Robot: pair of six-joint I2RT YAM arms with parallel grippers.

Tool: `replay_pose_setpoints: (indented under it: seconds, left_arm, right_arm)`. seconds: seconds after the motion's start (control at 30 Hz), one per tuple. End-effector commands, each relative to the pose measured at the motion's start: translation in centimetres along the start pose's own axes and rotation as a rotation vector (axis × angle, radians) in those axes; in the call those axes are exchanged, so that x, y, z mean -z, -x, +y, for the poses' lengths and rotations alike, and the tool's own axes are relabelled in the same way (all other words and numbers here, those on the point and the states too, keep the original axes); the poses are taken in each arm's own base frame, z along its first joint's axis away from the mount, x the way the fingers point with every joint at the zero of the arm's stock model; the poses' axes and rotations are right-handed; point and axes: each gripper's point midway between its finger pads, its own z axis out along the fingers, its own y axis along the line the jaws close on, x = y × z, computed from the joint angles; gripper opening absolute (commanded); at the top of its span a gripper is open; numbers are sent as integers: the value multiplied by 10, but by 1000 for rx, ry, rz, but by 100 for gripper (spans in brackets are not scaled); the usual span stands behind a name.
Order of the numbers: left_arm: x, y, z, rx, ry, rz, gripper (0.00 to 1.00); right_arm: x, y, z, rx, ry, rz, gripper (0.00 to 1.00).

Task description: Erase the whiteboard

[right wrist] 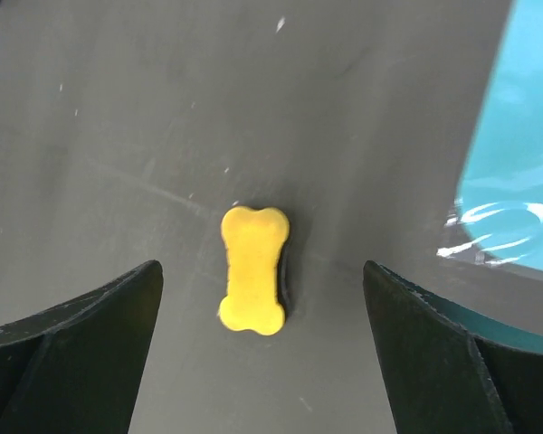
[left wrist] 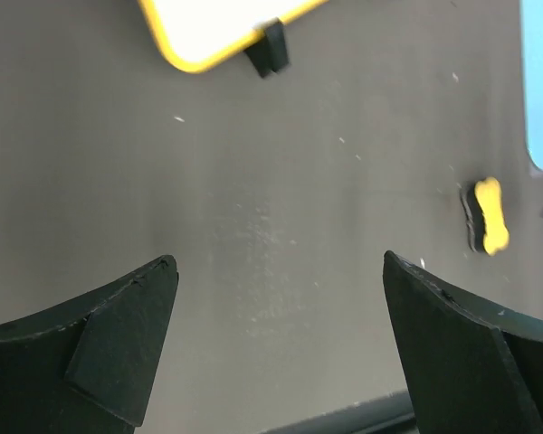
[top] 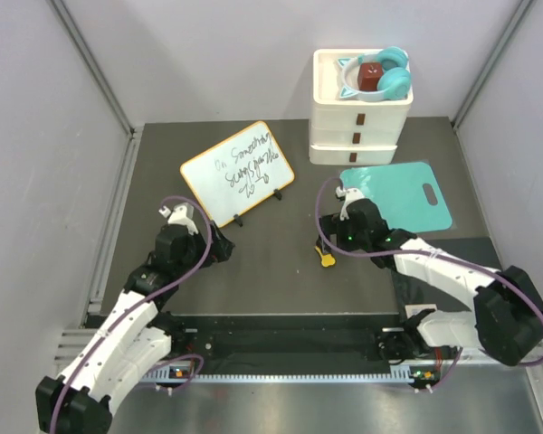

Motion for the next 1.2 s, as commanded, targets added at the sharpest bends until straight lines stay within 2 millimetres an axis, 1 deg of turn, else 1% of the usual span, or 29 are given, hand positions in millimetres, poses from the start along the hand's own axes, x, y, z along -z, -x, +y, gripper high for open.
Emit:
replay_pose_setpoints:
  seconds: [0.0,0.03,0.07,0.1,0.13,0.17,0.23,0.4,0.47,0.57,0.6,0.63,0.67,0.7,0.73,0.77,0.8,0.83,0.87,0.93,0.97,1.0,1.07,1.1,1.13,1.17]
  left_arm:
    - [6,7,-26,5,-139,-23,99]
    - [4,6,-25,4,-131,-20,99]
    - [5,5,-23,7,-115,-9,99]
    - [2,4,-21,9,-101,0,99]
    - [1,3,-20,8,-97,5,99]
    - [0,0,-19,8,-96,12,99]
    - [-2,-1,-18,8,-97,11,99]
    - [-7,-6,-11,19,-66,23,99]
    - [-8,-6,-9,20,-52,25,99]
    - [-12,-6,-5,21,-28,30,99]
    - [-13,-6,-5,19,-24,30,99]
    - [-14,-3,-5,17,-23,22,99]
    - [-17,-3,-1,19,4,29,99]
    - [-19,-2,2,25,18,30,99]
    - [-21,3,1,30,21,24,99]
    - [-26,5,11,50,59,31,98]
    - [-28,8,16,64,74,28,98]
    - [-31,12,19,75,80,24,98]
    - [-35,24,27,95,89,-8,99]
    - [-39,34,33,106,89,-38,99]
    - [-41,46,35,112,87,-86,99]
    - [-42,55,35,110,85,-123,99]
    - [-45,63,36,114,73,-168,99]
    - [-46,81,28,114,30,-241,99]
    - [-49,82,27,116,12,-252,99]
    - [-53,86,25,114,-3,-270,99]
  right_arm:
    - [-7,4,26,38,59,18,87]
    - [-9,1,26,39,57,29,84]
    - [-15,-7,27,48,51,59,80]
    - [-18,-9,25,45,40,66,76]
    - [-20,-12,25,44,36,75,70]
    - [-26,-19,23,43,30,98,68]
    - [-31,-24,22,40,20,118,63]
    - [-41,-38,25,64,3,160,62]
    - [-44,-41,23,71,-20,177,59]
    - [-49,-41,24,76,-48,190,44]
    - [-50,-44,21,74,-61,203,35]
    - [-51,-43,21,74,-67,206,31]
    - [-52,-41,21,74,-70,204,28]
    - [-52,-43,20,76,-75,212,20]
    - [-53,-43,20,79,-81,212,15]
    - [-53,-41,20,80,-84,208,9]
    - [-53,-41,19,82,-89,205,0]
    - [-52,-37,19,82,-91,193,0]
    - [-51,-36,18,83,-95,185,0]
    - [-51,-30,20,82,-87,162,0]
    - [-49,-23,24,79,-71,141,0]
    - [-49,-18,27,81,-59,128,0]
    - [-49,-1,40,80,-15,83,0]
    - [-49,5,43,82,-2,72,0]
    - [-50,12,48,81,12,59,0]
    - [-51,26,59,81,52,29,0]
